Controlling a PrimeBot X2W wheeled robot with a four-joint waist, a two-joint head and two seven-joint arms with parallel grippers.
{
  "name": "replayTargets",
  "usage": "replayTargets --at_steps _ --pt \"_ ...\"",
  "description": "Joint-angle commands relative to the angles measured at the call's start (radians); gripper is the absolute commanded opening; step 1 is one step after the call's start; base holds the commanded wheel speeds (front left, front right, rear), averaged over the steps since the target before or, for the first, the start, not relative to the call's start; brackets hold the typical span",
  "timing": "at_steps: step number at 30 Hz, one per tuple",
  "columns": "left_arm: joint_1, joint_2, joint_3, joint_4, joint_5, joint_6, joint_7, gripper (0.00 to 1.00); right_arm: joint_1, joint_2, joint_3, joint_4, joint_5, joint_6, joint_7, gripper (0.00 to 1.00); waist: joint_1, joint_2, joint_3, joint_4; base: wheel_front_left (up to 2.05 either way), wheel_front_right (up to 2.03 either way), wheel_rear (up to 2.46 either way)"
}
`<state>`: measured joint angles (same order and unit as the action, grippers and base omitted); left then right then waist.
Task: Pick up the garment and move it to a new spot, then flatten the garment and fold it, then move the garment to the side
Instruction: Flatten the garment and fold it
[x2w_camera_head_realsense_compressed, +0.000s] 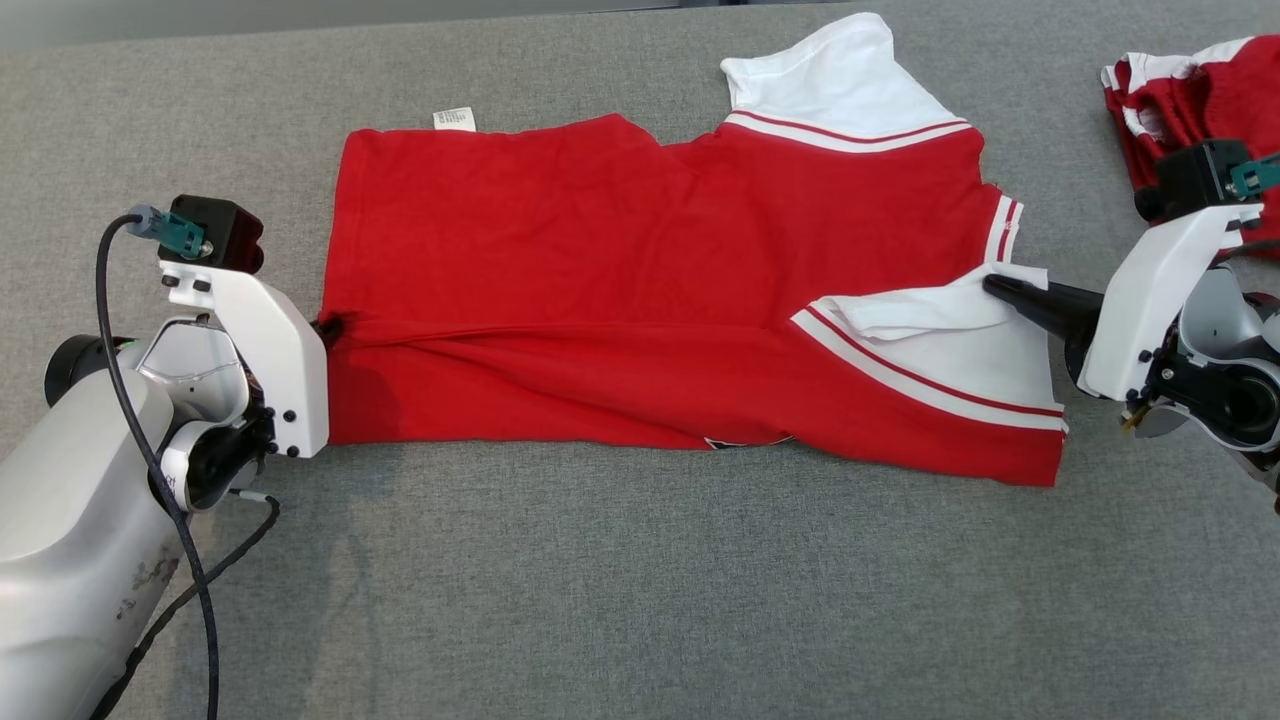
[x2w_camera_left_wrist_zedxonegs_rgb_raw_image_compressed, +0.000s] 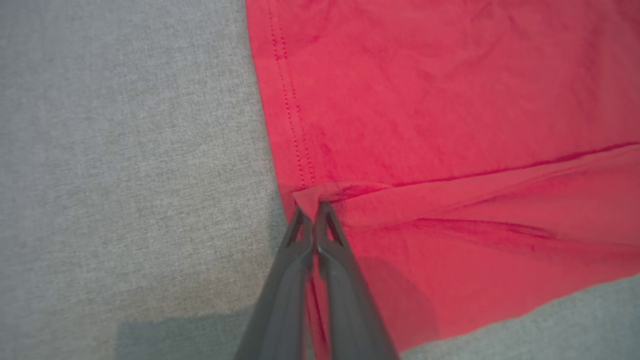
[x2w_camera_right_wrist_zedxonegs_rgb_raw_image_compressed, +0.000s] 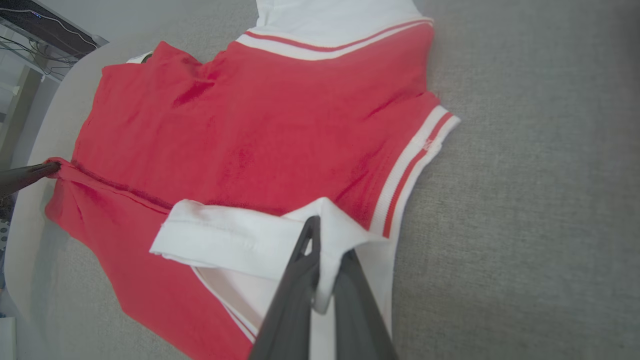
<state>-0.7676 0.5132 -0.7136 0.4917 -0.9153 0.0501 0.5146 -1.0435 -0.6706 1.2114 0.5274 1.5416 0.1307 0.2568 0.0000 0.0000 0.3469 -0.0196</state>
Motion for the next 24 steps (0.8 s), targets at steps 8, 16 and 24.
replayTargets --at_steps 8,16,24 --pt "-0.028 -0.009 -0.006 0.021 -0.001 -0.009 0.001 0.00 -0.024 0.029 -0.003 0.034 -0.021 0.000 -0.016 0.11 0.0000 0.0000 0.006 0.002 0.00 0.00 0.00" --pt "-0.023 -0.012 -0.007 0.035 -0.012 -0.018 0.000 1.00 -0.013 0.044 -0.009 0.040 -0.030 0.000 -0.047 1.00 0.0000 0.0000 -0.009 0.000 0.00 0.00 0.00" --pt "-0.002 0.006 0.009 0.017 -0.020 -0.006 -0.023 1.00 0.014 0.023 -0.026 0.022 -0.032 0.000 -0.103 1.00 0.0000 0.0000 -0.043 -0.002 0.00 0.00 0.00"
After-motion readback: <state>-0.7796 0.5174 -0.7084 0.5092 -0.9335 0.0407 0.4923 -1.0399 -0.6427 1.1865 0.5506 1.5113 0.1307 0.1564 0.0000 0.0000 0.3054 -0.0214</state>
